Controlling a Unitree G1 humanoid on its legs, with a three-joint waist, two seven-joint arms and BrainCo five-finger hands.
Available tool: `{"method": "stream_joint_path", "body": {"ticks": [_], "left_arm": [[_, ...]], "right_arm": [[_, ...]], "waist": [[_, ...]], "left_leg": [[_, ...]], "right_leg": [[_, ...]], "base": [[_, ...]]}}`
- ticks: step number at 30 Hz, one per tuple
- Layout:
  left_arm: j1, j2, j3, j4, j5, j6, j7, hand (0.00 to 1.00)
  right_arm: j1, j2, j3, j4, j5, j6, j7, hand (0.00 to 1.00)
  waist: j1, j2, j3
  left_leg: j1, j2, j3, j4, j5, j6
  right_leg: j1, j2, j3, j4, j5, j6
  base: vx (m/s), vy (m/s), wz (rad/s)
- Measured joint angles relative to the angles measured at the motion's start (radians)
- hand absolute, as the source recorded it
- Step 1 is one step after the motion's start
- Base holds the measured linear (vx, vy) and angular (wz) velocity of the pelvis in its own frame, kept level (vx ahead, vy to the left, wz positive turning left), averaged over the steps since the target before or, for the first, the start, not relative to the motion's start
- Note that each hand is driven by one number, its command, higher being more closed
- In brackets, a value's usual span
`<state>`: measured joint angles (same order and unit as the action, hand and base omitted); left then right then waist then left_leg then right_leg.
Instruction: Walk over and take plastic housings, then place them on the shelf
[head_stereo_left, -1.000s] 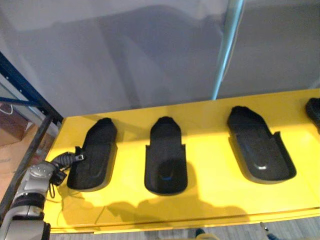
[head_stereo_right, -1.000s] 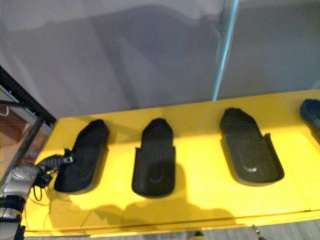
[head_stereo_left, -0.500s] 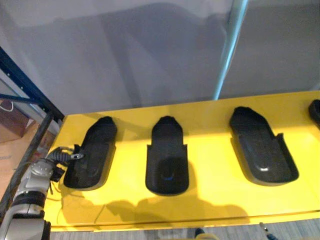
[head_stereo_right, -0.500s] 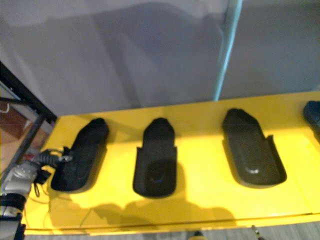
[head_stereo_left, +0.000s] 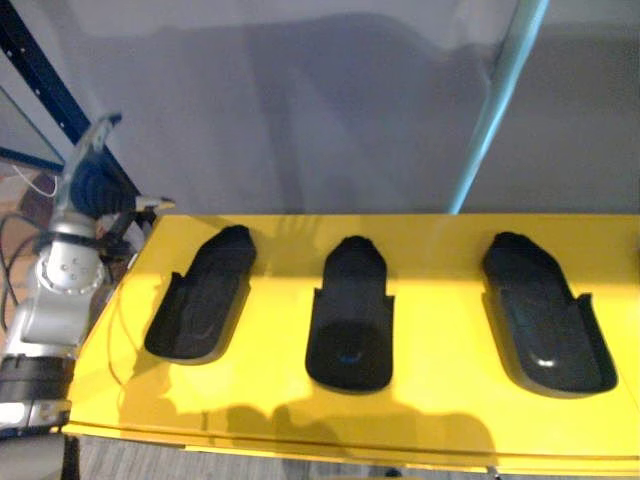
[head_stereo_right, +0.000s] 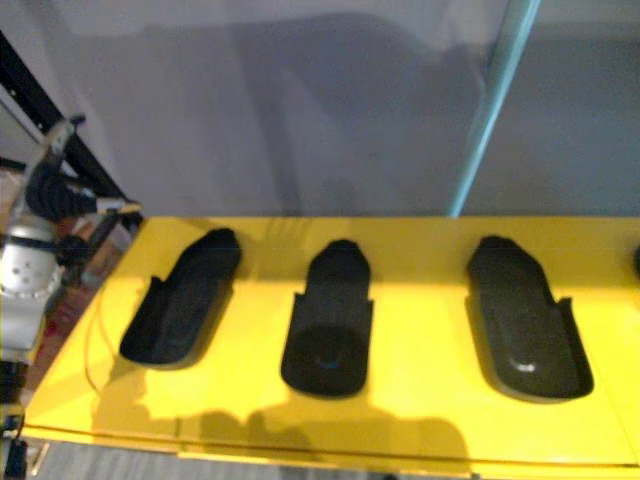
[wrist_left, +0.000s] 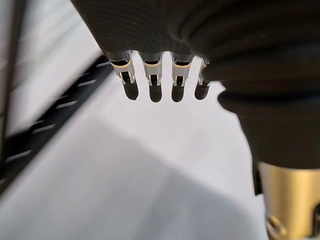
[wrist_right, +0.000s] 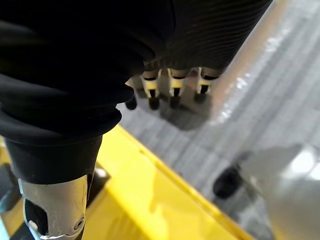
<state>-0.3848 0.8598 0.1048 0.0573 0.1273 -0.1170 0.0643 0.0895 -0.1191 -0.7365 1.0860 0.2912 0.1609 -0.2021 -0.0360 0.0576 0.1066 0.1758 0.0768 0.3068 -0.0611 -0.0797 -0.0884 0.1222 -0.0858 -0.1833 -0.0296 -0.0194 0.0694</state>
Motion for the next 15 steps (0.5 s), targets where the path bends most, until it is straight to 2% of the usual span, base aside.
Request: {"method": "stream_joint_path", "body": {"ticks": [3,5,6,8,11,15], "left_arm": [[0.018,0.000,-0.002,-0.051,0.000,0.012,-0.114,0.00],[0.038,0.001,-0.011,-0.068,-0.002,0.074,-0.263,0.00],[0.045,0.002,-0.011,-0.071,-0.001,0.088,-0.294,0.00],[0.081,0.022,-0.010,-0.111,-0.015,0.145,-0.373,0.00],[0.114,0.066,0.003,-0.160,-0.044,0.198,-0.429,0.00],[0.157,0.078,0.030,-0.161,-0.096,0.211,-0.406,0.00]], "right_arm": [[-0.001,-0.002,-0.004,0.000,0.010,-0.001,0.000,0.00],[-0.005,-0.002,-0.025,0.000,0.010,-0.001,0.000,0.00],[-0.005,-0.002,-0.029,0.000,0.010,-0.002,0.000,0.00],[-0.005,0.004,-0.045,0.002,0.010,-0.004,0.000,0.00],[-0.001,0.011,-0.067,0.009,0.011,-0.009,0.000,0.00],[0.001,0.037,-0.066,0.024,0.019,-0.036,-0.011,0.00]], "waist": [[0.001,-0.002,-0.001],[0.006,-0.002,-0.001],[0.008,-0.001,-0.001],[0.016,-0.001,-0.002],[0.028,-0.001,-0.013],[0.045,-0.004,-0.061]], "left_leg": [[0.000,-0.001,0.000,0.000,0.000,0.000],[-0.002,-0.001,0.000,0.000,0.000,0.000],[-0.001,-0.001,0.002,-0.002,0.000,0.001],[0.002,-0.001,0.003,-0.007,0.000,0.001],[0.005,-0.002,0.002,-0.016,0.000,0.001],[0.002,-0.004,-0.001,-0.017,0.000,0.001]], "right_leg": [[-0.001,-0.001,0.002,0.002,0.000,0.000],[-0.003,-0.001,0.003,0.002,0.000,0.000],[-0.003,0.000,0.003,0.002,0.000,0.000],[-0.003,0.001,0.003,0.001,0.000,0.000],[-0.003,0.002,0.001,0.000,0.000,0.000],[0.001,0.001,-0.005,-0.010,0.000,0.000]], "base": [[0.00,0.000,0.00],[0.00,0.000,0.00],[0.00,0.000,0.00],[0.00,0.000,0.00],[0.00,0.000,0.00],[0.04,0.005,0.05]]}}
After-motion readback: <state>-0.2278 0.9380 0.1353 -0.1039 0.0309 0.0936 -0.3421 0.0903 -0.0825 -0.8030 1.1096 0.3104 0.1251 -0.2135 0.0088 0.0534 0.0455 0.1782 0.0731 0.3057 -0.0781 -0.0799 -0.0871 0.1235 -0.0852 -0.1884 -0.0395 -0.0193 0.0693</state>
